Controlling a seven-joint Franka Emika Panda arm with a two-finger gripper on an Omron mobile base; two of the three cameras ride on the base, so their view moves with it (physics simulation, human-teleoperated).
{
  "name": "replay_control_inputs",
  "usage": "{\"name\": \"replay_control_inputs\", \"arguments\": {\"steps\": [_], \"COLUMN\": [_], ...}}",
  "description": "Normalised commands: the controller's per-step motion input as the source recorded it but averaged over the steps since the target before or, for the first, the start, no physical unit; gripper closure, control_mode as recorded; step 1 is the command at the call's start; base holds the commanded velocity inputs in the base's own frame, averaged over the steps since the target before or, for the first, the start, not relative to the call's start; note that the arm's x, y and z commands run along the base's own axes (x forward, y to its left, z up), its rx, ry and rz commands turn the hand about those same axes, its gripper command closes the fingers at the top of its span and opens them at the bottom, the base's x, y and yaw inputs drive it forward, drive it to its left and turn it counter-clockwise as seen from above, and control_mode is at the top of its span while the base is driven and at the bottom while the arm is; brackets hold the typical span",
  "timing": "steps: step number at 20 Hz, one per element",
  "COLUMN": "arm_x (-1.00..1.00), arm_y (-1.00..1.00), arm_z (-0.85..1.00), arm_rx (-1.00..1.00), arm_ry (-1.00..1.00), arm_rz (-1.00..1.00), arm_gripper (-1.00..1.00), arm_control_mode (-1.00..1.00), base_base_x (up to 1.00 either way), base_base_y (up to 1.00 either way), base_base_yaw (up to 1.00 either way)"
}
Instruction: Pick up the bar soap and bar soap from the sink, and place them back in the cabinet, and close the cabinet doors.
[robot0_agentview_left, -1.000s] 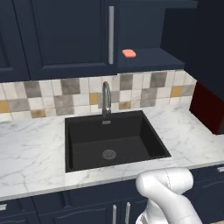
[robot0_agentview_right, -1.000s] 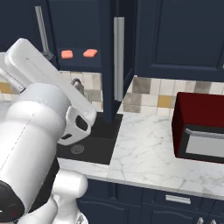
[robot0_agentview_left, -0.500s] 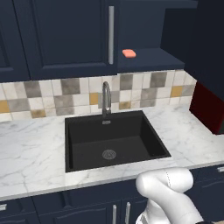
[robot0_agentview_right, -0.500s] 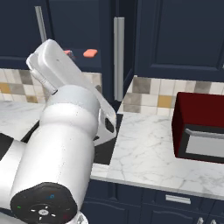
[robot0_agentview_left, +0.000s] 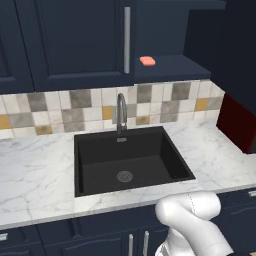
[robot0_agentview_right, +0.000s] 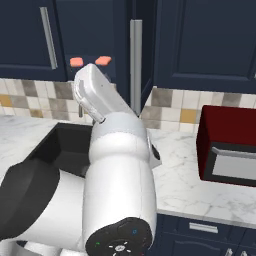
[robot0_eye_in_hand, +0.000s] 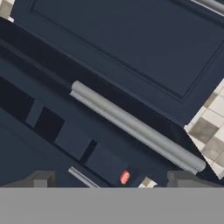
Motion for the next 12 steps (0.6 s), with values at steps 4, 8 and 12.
{"name": "replay_control_inputs", "arguments": {"steps": [4,8,12], "arm_x": [0.3,0.29,0.21], "arm_y": [-0.34,-0.39,-0.31], "arm_z": [-0.06,-0.04,-0.14], "arm_rx": [0.0,0.0,0.0], "arm_ry": [0.0,0.0,0.0], "arm_rz": [0.03,0.04,0.08], "arm_gripper": [-1.0,-1.0,-1.0], "arm_control_mode": [-1.0,-1.0,-1.0], "base_base_x": [0.0,0.0,0.0], "base_base_y": [0.0,0.0,0.0], "base_base_yaw": [0.0,0.0,0.0]}}
